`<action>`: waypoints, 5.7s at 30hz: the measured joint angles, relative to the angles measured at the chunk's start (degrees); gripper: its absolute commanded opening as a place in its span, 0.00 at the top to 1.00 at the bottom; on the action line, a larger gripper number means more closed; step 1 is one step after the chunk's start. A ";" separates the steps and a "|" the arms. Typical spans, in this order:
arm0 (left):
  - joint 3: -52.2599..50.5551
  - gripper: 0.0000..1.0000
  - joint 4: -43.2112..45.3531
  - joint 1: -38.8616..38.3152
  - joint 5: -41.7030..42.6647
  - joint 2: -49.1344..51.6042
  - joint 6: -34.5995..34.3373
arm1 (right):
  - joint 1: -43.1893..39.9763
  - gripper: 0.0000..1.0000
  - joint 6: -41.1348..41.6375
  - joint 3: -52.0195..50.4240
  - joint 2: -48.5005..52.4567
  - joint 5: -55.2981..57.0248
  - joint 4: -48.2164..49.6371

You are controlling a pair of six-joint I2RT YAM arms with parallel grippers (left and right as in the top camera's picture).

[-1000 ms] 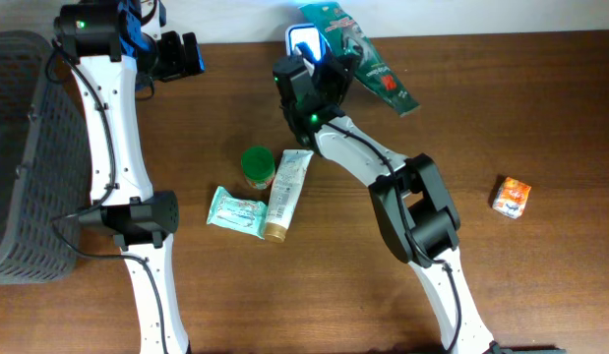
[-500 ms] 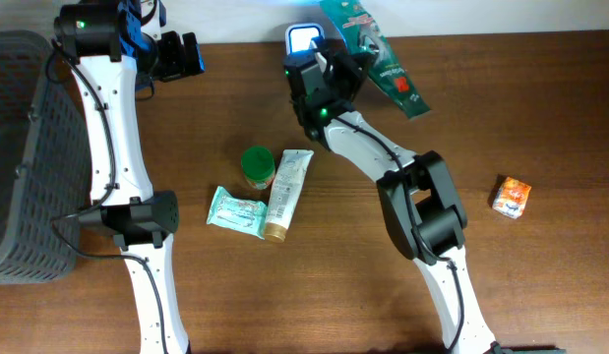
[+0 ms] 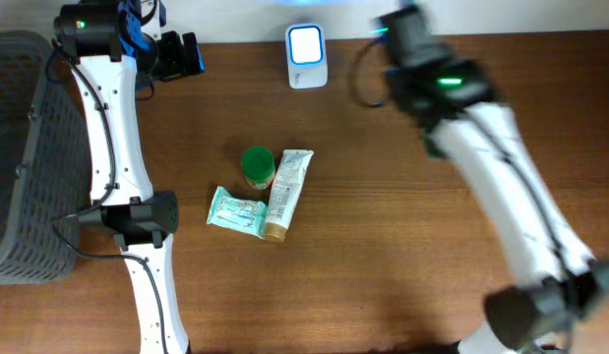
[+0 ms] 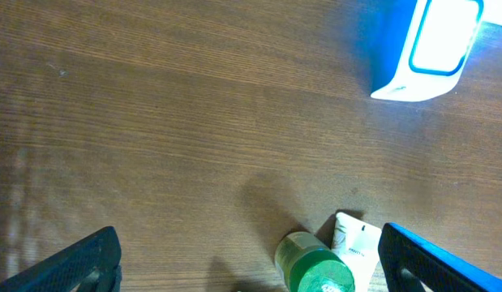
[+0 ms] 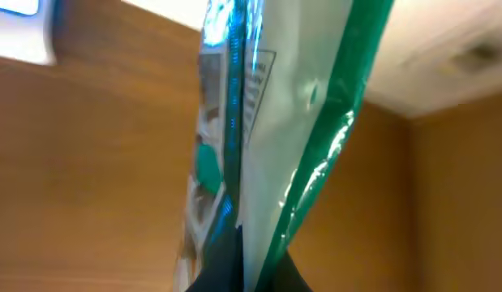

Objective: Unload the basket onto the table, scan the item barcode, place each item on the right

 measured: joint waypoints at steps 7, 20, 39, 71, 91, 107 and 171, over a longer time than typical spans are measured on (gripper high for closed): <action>0.00 0.01 0.02 0.00 0.00 0.02 0.00 | -23.28 0.96 11.19 -4.17 -0.92 -31.74 -10.64; 0.00 0.01 0.02 0.00 0.00 0.02 0.00 | -40.94 0.36 12.72 -33.62 1.66 -34.84 9.35; 0.00 0.01 0.04 0.00 0.00 0.00 0.00 | -16.68 0.02 13.75 -18.84 1.81 -47.45 -0.85; 0.00 0.01 0.04 0.00 0.00 0.00 0.00 | 13.05 0.85 46.88 -33.79 17.29 -54.80 35.21; 0.00 0.01 0.04 0.00 0.00 0.00 0.00 | -7.65 0.56 24.94 -33.29 14.62 -56.02 15.21; 0.00 0.01 0.02 0.00 0.00 0.02 0.00 | -3.63 0.60 18.05 -30.16 14.56 -45.05 -4.59; 0.00 0.01 0.04 0.00 0.00 0.00 0.00 | 0.09 0.78 14.14 -13.35 25.22 -35.34 -15.78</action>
